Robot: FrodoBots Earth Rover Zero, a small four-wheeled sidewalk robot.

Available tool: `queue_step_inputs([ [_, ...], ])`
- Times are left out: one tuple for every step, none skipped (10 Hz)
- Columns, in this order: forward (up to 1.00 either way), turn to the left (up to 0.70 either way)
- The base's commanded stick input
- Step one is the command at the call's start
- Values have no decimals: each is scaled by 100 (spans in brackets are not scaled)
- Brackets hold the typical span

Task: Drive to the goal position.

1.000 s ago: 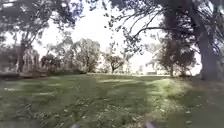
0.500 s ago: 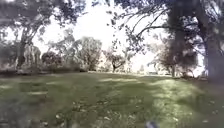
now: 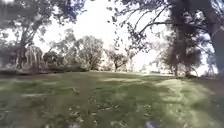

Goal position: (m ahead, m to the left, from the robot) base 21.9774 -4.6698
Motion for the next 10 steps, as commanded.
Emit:
queue_step_inputs([
  [70,0],
  [70,0],
  [70,-8],
  [70,-15],
  [70,-26],
  [70,-35],
  [70,-35],
  [70,-35],
  [70,-35],
  [70,-35],
])
